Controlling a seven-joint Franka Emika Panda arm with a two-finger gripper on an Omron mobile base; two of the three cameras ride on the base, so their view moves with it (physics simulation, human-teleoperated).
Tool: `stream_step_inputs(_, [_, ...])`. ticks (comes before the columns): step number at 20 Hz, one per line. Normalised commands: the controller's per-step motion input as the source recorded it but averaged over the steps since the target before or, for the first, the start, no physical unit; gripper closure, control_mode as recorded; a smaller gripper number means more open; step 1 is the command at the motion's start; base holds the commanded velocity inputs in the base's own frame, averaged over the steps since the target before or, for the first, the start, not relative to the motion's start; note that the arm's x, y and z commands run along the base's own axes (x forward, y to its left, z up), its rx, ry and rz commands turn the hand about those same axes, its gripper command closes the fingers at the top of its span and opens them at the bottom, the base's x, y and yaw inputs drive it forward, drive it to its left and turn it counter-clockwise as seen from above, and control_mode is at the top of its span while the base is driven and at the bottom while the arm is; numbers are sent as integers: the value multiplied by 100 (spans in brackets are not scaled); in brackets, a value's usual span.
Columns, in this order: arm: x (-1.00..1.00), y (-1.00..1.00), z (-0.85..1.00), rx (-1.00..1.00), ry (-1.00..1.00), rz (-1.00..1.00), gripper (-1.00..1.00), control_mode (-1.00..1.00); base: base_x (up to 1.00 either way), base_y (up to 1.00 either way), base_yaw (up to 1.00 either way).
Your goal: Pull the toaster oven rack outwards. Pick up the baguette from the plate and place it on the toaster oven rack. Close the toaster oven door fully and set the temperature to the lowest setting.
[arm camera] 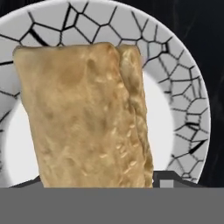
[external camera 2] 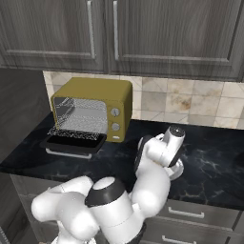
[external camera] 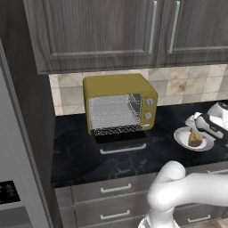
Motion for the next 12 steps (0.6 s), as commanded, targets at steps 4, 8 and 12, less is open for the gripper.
stream_step_inputs(4, [-38, -30, 28, 0, -11, -5, 100, -100, 0, 0, 0])
stream_step_inputs(8, [-66, -16, 75, 0, -17, -20, 100, -100, 0, 0, 0])
stream_step_inputs(12, [-78, 0, 84, 0, -9, -31, 100, -100, 0, 0, 0])
